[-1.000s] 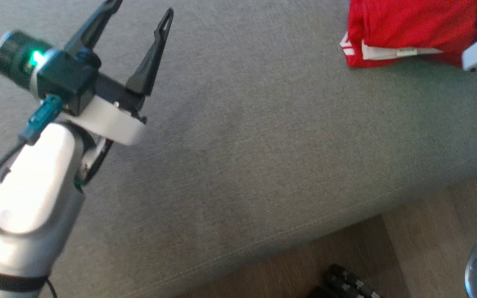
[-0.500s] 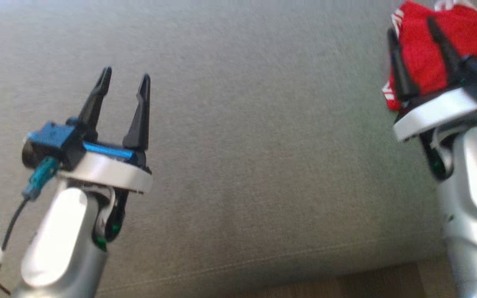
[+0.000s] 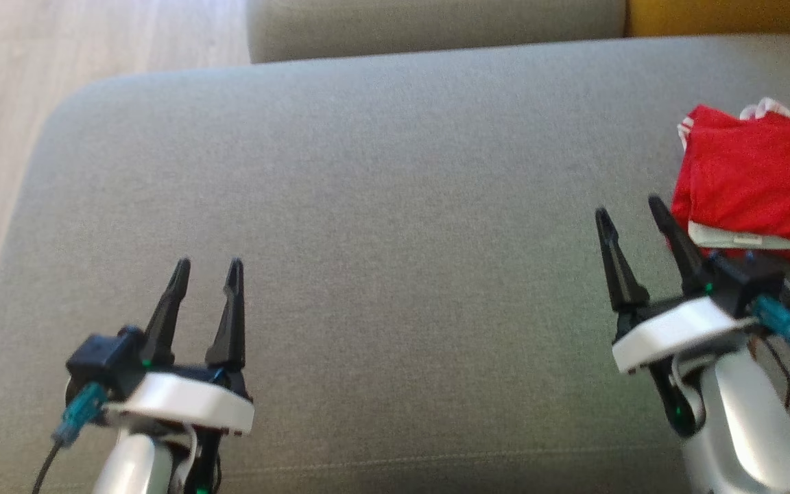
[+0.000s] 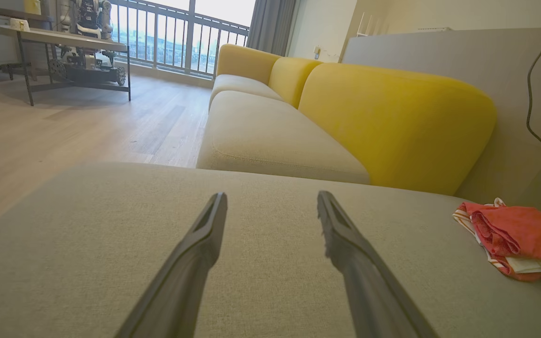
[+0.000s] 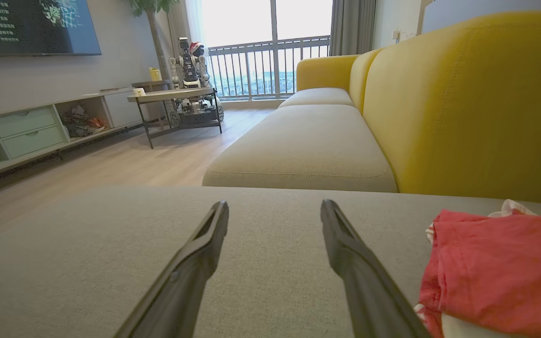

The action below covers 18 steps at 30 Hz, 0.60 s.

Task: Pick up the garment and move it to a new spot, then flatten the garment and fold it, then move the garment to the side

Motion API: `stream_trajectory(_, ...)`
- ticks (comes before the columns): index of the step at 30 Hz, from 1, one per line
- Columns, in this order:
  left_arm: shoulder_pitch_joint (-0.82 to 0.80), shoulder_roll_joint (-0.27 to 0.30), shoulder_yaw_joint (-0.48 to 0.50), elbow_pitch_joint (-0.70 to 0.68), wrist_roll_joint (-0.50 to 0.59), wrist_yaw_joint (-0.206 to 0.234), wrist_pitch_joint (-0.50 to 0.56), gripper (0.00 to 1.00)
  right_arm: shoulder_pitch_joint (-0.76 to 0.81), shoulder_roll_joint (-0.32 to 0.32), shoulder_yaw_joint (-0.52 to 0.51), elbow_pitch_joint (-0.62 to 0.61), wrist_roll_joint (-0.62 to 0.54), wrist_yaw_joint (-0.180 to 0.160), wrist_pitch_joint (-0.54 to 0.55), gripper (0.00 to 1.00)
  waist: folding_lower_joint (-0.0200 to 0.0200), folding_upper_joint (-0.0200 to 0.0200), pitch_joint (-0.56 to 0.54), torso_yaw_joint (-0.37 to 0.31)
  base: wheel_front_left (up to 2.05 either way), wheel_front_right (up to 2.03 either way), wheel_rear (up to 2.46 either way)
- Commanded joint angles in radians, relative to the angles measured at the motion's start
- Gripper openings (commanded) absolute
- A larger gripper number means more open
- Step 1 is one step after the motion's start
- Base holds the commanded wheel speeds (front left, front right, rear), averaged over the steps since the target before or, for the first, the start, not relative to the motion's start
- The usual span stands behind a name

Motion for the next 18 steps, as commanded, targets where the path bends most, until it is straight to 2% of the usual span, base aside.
stream_trajectory(1,-0.02,-0.007,0.054,-0.035,0.019,-0.011,-0.005,1.0,0.006,0.01,0.025,-0.049,0.023,0.0,-0.011,1.0,0.0002,-0.0001,-0.03,0.021,0.0,0.0,0.0)
stream_trajectory(7,0.043,-0.035,0.109,-0.037,0.052,-0.029,-0.005,1.0,0.09,0.01,0.042,-0.098,0.044,0.0,-0.014,1.0,0.0002,-0.0001,-0.064,0.028,0.0,0.0,0.0)
stream_trajectory(13,0.07,-0.04,0.147,-0.027,0.085,-0.007,-0.005,1.0,0.116,0.01,0.049,-0.12,0.052,0.0,-0.014,1.0,0.0002,-0.0001,-0.07,0.024,0.0,0.0,0.0)
stream_trajectory(18,0.074,-0.041,0.142,-0.028,0.069,0.007,-0.005,1.0,0.123,0.011,0.048,-0.133,0.06,0.0,-0.014,1.0,0.0002,-0.0001,-0.068,0.024,0.0,0.0,0.0)
